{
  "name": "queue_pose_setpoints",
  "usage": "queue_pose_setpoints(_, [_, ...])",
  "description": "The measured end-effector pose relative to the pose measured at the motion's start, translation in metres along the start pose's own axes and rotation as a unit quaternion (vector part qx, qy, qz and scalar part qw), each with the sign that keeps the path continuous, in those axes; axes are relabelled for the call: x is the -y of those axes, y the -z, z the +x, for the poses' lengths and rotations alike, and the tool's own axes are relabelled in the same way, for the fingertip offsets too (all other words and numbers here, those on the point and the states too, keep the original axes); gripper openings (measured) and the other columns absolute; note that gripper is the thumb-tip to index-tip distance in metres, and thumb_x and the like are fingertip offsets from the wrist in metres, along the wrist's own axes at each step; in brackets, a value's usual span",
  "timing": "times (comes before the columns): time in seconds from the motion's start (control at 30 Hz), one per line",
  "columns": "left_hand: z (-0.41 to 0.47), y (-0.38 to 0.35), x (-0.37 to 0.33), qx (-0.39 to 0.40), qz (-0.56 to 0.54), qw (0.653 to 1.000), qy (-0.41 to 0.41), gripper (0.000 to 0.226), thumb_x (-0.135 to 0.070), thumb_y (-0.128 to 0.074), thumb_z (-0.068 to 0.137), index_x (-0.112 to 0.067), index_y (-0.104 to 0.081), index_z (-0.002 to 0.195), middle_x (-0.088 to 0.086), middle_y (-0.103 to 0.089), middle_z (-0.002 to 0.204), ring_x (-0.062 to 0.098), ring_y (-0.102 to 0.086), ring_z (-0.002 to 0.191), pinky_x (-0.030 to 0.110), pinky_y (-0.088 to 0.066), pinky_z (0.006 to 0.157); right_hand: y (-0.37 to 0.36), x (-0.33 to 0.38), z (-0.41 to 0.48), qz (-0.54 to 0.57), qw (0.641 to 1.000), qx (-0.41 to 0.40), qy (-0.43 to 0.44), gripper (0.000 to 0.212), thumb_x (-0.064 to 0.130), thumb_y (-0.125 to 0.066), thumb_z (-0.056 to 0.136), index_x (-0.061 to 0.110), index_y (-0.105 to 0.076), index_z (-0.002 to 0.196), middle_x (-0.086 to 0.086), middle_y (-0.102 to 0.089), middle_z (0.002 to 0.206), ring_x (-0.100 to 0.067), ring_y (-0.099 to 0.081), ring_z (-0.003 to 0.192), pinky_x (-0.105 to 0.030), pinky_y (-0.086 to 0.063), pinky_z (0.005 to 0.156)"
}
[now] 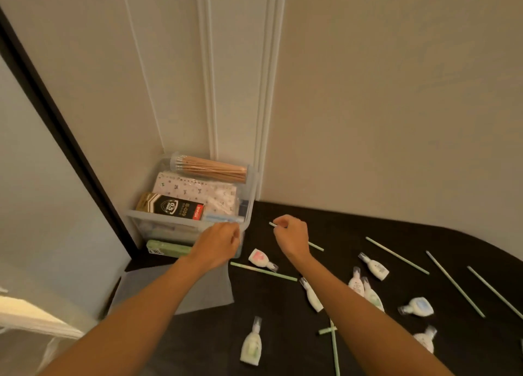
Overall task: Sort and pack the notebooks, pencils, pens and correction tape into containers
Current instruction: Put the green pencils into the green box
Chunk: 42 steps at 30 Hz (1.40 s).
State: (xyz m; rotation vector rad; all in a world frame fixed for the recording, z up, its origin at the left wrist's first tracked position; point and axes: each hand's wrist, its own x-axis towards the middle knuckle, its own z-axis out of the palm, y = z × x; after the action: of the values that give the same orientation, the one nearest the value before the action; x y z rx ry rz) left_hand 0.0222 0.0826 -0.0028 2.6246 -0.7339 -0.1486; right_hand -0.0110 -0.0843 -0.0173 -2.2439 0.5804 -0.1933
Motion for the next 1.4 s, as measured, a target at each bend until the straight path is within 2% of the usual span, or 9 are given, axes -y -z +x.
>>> queue_pose_setpoints(0.23, [-0.015, -0.056, 0.034, 0.021, 0.190, 0.981, 0.020, 0.042, -0.006, -0.050, 0.091, -0.013, -0.043, 0.133, 0.005, -0.043, 0.137, 0.020, -0.039, 0.127, 0.028, -0.038, 0.099, -0.041, -0.046, -0.022, -0.131, 0.982, 0.139, 0.002, 0.036, 0.010, -0.050, 0.087, 0.012, -0.060, 0.121, -0.009, -0.058, 0.124, -0.026, -0.050, 0.118, -0.033, -0.044, 0.092])
queue_pose_setpoints(0.53, [-0.007, -0.110, 0.064, -0.019, 0.313, 0.950, -0.007, 0.051, -0.005, -0.054, 0.089, -0.010, -0.037, 0.136, 0.009, -0.034, 0.144, 0.024, -0.031, 0.132, 0.031, -0.033, 0.103, -0.084, -0.090, -0.029, -0.283, 0.937, 0.124, 0.163, 0.038, 0.013, -0.048, 0.094, 0.008, -0.048, 0.132, -0.010, -0.040, 0.134, -0.024, -0.040, 0.122, -0.035, -0.044, 0.096])
queue_pose_setpoints(0.67, [-0.009, -0.117, 0.059, -0.084, 0.321, 0.942, -0.060, 0.045, -0.007, -0.064, 0.082, -0.007, -0.050, 0.125, 0.013, -0.049, 0.130, 0.025, -0.046, 0.120, 0.031, -0.037, 0.098, -0.082, -0.096, -0.024, -0.345, 0.912, 0.065, 0.213, 0.028, 0.020, -0.051, 0.092, 0.006, -0.056, 0.117, -0.011, -0.050, 0.123, -0.025, -0.041, 0.115, -0.033, -0.038, 0.091])
queue_pose_setpoints(0.77, [-0.013, -0.119, 0.048, -0.196, 0.293, 0.925, -0.143, 0.054, 0.001, -0.089, 0.031, -0.004, -0.068, 0.081, 0.013, -0.067, 0.076, 0.027, -0.066, 0.069, 0.027, -0.051, 0.062, -0.075, -0.100, -0.023, -0.398, 0.880, 0.074, 0.250, 0.030, 0.028, -0.057, 0.087, 0.006, -0.059, 0.109, -0.011, -0.054, 0.118, -0.026, -0.043, 0.111, -0.035, -0.033, 0.091])
queue_pose_setpoints(0.83, [-0.018, -0.122, 0.037, -0.257, 0.260, 0.913, -0.180, 0.052, 0.008, -0.085, 0.032, -0.002, -0.067, 0.080, 0.013, -0.065, 0.069, 0.028, -0.064, 0.061, 0.031, -0.047, 0.065, -0.066, -0.101, -0.027, -0.408, 0.872, 0.075, 0.260, 0.032, 0.028, -0.058, 0.086, 0.005, -0.057, 0.108, -0.013, -0.056, 0.117, -0.029, -0.046, 0.110, -0.035, -0.033, 0.089])
queue_pose_setpoints(1.0, [-0.039, -0.114, 0.002, -0.383, 0.114, 0.890, -0.218, 0.052, 0.013, -0.075, 0.061, -0.010, -0.043, 0.095, 0.015, -0.061, 0.073, 0.030, -0.060, 0.063, 0.030, -0.033, 0.073, -0.036, -0.098, -0.055, -0.122, 0.975, 0.020, 0.183, 0.010, 0.014, -0.053, 0.090, 0.011, -0.046, 0.097, -0.015, -0.061, 0.095, -0.029, -0.058, 0.085, -0.041, -0.047, 0.077])
queue_pose_setpoints(1.13, [-0.059, -0.098, -0.033, -0.417, -0.024, 0.884, -0.211, 0.037, 0.009, -0.069, 0.073, -0.006, -0.045, 0.096, 0.018, -0.060, 0.077, 0.034, -0.057, 0.070, 0.026, -0.038, 0.070, -0.013, -0.098, -0.070, 0.035, 0.988, -0.045, 0.145, 0.009, 0.006, -0.035, 0.096, 0.011, -0.042, 0.094, -0.016, -0.057, 0.085, -0.020, -0.052, 0.068, -0.032, -0.048, 0.061])
queue_pose_setpoints(1.3, [-0.073, -0.085, -0.071, -0.408, -0.102, 0.883, -0.208, 0.015, 0.005, -0.064, 0.080, 0.002, -0.052, 0.090, 0.019, -0.057, 0.088, 0.034, -0.057, 0.079, 0.046, -0.052, 0.064, 0.022, -0.092, -0.096, 0.330, 0.943, -0.008, 0.042, 0.021, 0.003, -0.038, 0.095, 0.012, -0.056, 0.102, -0.006, -0.048, 0.065, -0.005, -0.035, 0.041, -0.016, -0.027, 0.038])
queue_pose_setpoints(1.4, [-0.077, -0.086, -0.090, -0.414, -0.101, 0.868, -0.255, 0.014, 0.006, -0.067, 0.077, 0.001, -0.057, 0.085, 0.018, -0.057, 0.086, 0.029, -0.057, 0.074, 0.034, -0.049, 0.061, 0.041, -0.096, -0.114, 0.458, 0.886, 0.065, 0.037, 0.028, 0.006, -0.046, 0.094, 0.019, -0.058, 0.115, -0.003, -0.048, 0.061, -0.002, -0.026, 0.034, -0.014, -0.020, 0.031])
